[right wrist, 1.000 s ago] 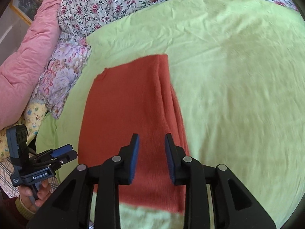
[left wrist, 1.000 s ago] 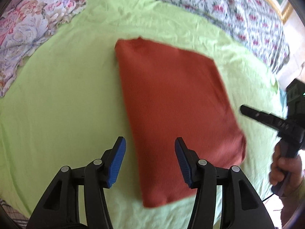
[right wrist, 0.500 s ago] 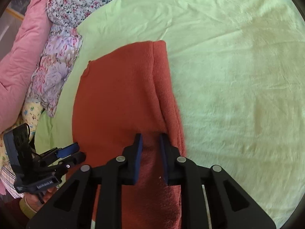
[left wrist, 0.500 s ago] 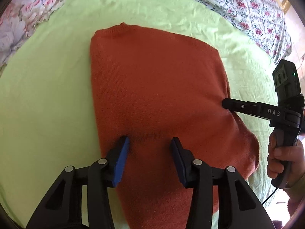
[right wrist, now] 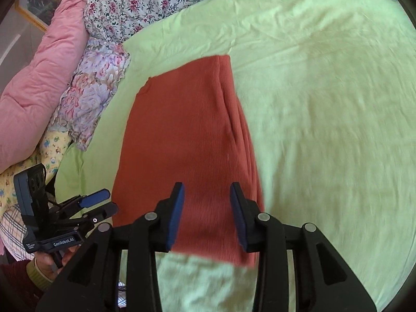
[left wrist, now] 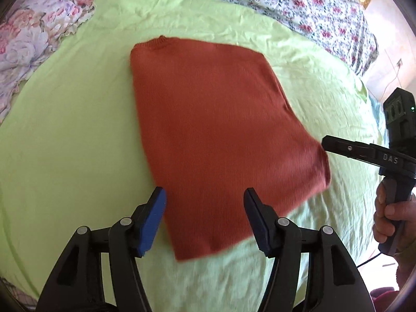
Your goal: Fold small clothes
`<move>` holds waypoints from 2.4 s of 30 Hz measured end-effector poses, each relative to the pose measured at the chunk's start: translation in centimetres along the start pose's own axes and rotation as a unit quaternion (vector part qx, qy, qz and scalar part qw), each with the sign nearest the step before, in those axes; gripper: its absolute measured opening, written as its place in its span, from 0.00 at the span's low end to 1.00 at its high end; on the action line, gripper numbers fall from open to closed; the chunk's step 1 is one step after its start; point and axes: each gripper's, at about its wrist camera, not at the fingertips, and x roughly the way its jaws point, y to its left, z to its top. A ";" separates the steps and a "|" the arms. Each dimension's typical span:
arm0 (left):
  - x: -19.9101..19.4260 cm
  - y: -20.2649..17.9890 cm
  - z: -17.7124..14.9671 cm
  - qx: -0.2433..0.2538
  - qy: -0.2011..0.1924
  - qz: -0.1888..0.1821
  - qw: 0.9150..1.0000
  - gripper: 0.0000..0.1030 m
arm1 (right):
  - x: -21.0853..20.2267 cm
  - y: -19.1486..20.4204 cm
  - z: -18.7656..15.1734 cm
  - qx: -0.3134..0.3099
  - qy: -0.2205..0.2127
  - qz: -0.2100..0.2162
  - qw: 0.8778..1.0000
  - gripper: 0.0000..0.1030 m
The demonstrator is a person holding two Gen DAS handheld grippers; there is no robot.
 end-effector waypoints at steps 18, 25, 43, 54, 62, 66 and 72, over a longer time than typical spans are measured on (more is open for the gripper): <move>-4.2 0.9 -5.8 0.055 -0.027 0.063 0.996 0.79 | -2.8 3.1 -9.5 -0.025 -0.020 -0.055 0.998 0.62; -4.6 0.4 -7.2 0.082 -0.024 0.084 0.993 0.79 | -3.6 4.9 -11.6 -0.106 -0.031 -0.082 0.990 0.83; -4.7 -0.5 -7.2 0.092 -0.036 0.122 0.988 0.82 | -3.5 4.9 -12.0 -0.125 -0.027 -0.101 0.987 0.88; -4.2 -0.5 -5.8 0.077 -0.028 0.149 0.986 0.82 | -2.1 6.5 -10.9 -0.138 -0.021 -0.098 0.985 0.89; -3.5 -0.1 -4.8 0.067 -0.011 0.158 0.985 0.82 | -1.4 6.6 -10.4 -0.138 -0.012 -0.109 0.984 0.93; -3.4 0.1 -4.5 0.063 -0.012 0.161 0.985 0.82 | -1.2 6.6 -9.9 -0.135 -0.009 -0.108 0.985 0.94; -3.1 0.4 -3.9 0.055 -0.007 0.162 0.985 0.83 | -0.5 6.7 -9.6 -0.132 -0.001 -0.106 0.985 0.94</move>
